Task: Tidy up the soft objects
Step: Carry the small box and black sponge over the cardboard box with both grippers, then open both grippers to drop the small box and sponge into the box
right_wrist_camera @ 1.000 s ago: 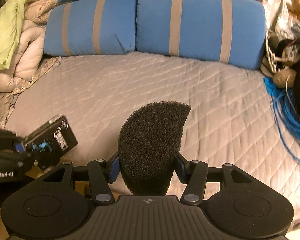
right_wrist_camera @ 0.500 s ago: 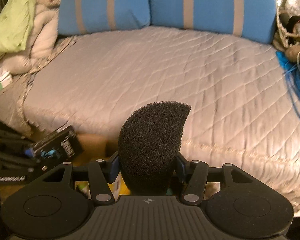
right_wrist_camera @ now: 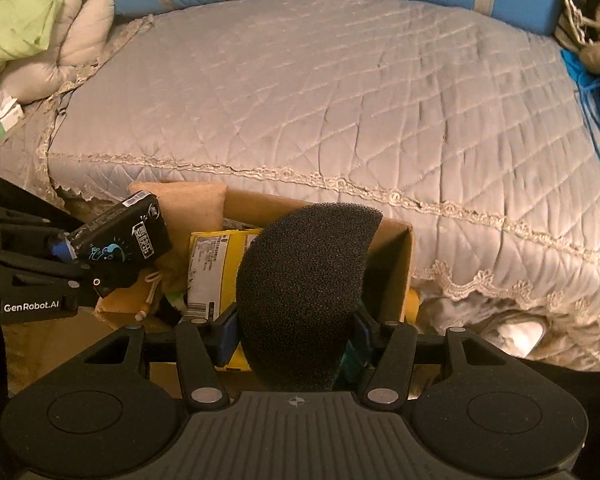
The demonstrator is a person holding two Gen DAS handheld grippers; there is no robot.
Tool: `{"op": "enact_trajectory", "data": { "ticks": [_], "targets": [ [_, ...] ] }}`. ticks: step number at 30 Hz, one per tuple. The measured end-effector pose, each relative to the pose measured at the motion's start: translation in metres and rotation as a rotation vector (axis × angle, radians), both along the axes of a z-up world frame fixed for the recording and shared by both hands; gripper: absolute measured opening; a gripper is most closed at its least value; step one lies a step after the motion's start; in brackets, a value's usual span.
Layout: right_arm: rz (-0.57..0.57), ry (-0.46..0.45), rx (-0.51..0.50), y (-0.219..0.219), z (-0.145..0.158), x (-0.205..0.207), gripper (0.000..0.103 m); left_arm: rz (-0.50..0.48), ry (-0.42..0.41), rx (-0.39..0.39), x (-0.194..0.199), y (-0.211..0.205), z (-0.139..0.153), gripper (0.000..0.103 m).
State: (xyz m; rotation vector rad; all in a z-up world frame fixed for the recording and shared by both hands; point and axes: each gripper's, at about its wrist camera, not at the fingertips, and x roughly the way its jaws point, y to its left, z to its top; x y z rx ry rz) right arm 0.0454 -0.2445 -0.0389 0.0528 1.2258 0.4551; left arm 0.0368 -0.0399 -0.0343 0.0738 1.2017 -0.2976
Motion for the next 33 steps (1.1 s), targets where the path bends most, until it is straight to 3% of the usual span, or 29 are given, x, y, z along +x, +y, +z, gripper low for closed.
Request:
{"op": "enact_trajectory", "data": {
  "ticks": [3, 4, 5, 6, 7, 8, 9, 18, 22, 27, 30, 33],
  "targets": [
    [0.007, 0.011, -0.006, 0.0, -0.004, 0.001, 0.068, 0.002, 0.005, 0.004, 0.002, 0.0, 0.0, 0.027],
    [0.011, 0.01, -0.013, 0.001, -0.003, 0.0, 0.081, 0.003, 0.009, 0.01, 0.002, -0.001, -0.001, 0.031],
    [0.015, 0.006, -0.019, 0.002, -0.003, 0.0, 0.094, 0.004, 0.011, 0.013, 0.002, -0.001, -0.002, 0.041],
    [0.018, 0.001, -0.027, 0.003, -0.003, 0.0, 0.099, 0.007, 0.014, 0.014, 0.002, -0.001, -0.002, 0.048],
    [0.019, -0.003, -0.036, 0.004, -0.002, -0.001, 0.103, 0.012, 0.014, 0.014, 0.002, 0.0, -0.002, 0.063],
    [0.02, -0.002, -0.042, 0.004, -0.002, -0.001, 0.103, 0.018, 0.012, 0.012, 0.002, 0.001, -0.001, 0.073],
    [0.018, 0.004, -0.05, 0.005, -0.003, -0.001, 0.103, 0.026, 0.012, 0.006, 0.002, 0.003, 0.0, 0.075],
    [-0.055, 0.037, -0.138, 0.004, 0.005, -0.008, 0.103, 0.136, -0.029, -0.027, -0.012, 0.014, 0.023, 0.078],
    [-0.061, 0.036, -0.194, 0.01, 0.011, -0.021, 0.103, 0.137, -0.018, -0.009, -0.026, 0.012, 0.024, 0.086],
    [-0.086, 0.052, -0.214, 0.012, 0.019, -0.037, 0.103, 0.123, 0.006, 0.017, -0.035, 0.011, 0.02, 0.088],
    [-0.099, 0.06, -0.222, 0.012, 0.02, -0.047, 0.103, 0.124, 0.017, 0.033, -0.038, 0.01, 0.017, 0.101],
    [-0.094, 0.061, -0.239, 0.015, 0.019, -0.054, 0.103, 0.118, 0.034, 0.051, -0.042, 0.007, 0.014, 0.103]
  ]
}}
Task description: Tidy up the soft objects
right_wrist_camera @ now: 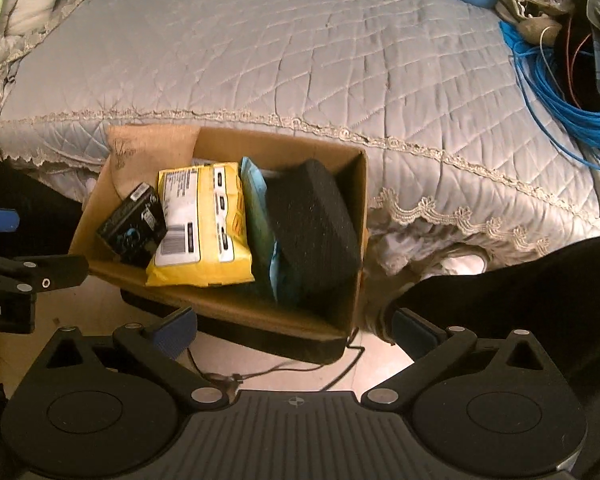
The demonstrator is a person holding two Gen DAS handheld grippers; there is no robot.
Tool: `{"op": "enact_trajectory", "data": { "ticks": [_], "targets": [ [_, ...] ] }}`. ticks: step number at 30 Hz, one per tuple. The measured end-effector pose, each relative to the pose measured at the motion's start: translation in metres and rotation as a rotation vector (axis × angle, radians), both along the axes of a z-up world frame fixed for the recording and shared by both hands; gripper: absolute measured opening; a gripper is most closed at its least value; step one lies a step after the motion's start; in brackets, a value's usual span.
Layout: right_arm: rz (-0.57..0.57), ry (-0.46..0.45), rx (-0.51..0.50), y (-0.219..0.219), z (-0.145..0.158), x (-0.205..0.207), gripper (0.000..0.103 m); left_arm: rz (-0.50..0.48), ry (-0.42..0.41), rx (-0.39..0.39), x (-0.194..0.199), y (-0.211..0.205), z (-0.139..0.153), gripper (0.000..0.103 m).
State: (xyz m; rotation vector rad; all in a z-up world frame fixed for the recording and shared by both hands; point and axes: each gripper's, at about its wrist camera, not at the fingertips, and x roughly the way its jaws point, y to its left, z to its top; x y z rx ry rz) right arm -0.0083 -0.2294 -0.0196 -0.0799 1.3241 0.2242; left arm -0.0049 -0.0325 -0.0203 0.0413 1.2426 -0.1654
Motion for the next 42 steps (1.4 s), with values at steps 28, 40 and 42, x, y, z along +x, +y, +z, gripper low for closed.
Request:
{"op": "enact_trajectory", "data": {
  "ticks": [28, 40, 42],
  "targets": [
    [0.013, 0.007, -0.026, 0.0028, -0.0034, -0.0002, 0.103, -0.027, 0.003, 0.049, 0.0005, -0.0069, -0.0032, 0.103],
    [0.035, 0.002, -0.04, 0.0063, -0.0045, -0.002, 0.103, -0.038, -0.007, 0.065, -0.0001, -0.0087, -0.002, 0.103],
    [0.046, 0.001, -0.041, 0.0074, -0.0045, -0.0028, 0.103, -0.038, -0.005, 0.068, 0.0005, -0.0087, -0.0024, 0.103]
  ]
}}
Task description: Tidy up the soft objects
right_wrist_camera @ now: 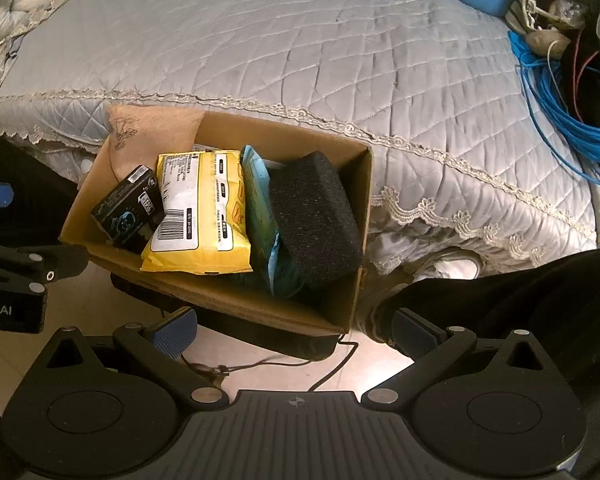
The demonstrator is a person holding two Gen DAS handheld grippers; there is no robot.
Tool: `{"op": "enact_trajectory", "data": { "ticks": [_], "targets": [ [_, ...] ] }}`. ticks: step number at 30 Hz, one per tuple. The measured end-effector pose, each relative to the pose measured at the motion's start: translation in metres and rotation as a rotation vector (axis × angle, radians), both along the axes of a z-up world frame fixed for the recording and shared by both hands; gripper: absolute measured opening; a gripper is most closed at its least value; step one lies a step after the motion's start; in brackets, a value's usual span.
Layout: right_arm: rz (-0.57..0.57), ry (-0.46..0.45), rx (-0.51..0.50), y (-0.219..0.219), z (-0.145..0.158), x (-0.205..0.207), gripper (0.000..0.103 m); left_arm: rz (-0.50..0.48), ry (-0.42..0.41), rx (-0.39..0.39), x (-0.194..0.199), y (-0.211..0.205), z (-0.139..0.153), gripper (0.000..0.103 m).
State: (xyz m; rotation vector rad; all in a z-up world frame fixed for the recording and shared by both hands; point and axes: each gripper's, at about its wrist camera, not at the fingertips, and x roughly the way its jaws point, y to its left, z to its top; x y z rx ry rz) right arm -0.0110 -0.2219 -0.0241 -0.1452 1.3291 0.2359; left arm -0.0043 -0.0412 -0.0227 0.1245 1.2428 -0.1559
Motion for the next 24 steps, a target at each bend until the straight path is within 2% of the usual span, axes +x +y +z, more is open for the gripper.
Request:
{"op": "enact_trajectory", "data": {
  "ticks": [24],
  "targets": [
    [-0.006, -0.012, -0.003, -0.0011, 0.0022, 0.0018, 0.103, -0.013, 0.008, 0.016, 0.0001, -0.0013, -0.0011, 0.103]
  ]
}}
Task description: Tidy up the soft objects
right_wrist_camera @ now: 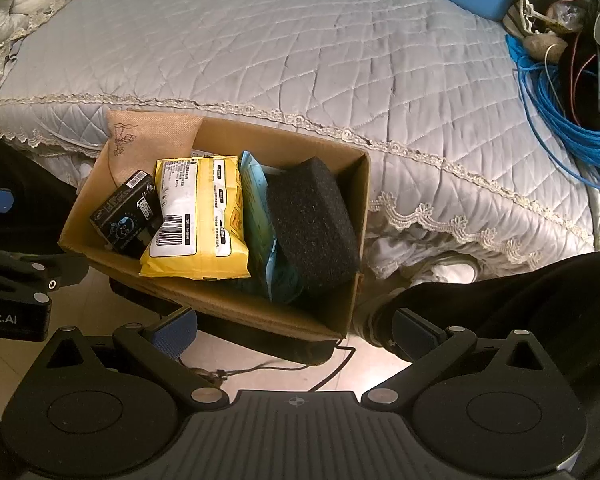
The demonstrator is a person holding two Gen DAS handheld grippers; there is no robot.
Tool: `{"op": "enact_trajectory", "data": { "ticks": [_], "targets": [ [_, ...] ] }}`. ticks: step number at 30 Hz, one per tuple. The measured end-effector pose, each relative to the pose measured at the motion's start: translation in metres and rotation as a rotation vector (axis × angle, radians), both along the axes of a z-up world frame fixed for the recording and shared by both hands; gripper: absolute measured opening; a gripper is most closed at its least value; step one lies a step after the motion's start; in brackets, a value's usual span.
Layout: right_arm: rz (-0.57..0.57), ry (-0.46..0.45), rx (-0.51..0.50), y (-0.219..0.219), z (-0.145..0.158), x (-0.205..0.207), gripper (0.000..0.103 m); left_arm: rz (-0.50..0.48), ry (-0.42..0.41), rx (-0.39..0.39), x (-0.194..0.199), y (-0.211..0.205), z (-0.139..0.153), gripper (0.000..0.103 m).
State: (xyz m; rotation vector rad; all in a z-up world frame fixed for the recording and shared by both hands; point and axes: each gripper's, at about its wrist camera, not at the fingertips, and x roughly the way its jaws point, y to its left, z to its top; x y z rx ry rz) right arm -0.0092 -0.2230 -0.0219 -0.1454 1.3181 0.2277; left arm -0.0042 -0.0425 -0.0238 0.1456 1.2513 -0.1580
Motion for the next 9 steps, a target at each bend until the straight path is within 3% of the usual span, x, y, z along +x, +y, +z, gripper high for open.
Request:
{"op": "enact_trajectory", "data": {
  "ticks": [9],
  "targets": [
    [0.0, 0.001, 0.0, -0.0001, -0.0009, -0.0004, 0.103, 0.011, -0.01, -0.017, -0.0003, 0.0016, 0.0021, 0.103]
  ]
}}
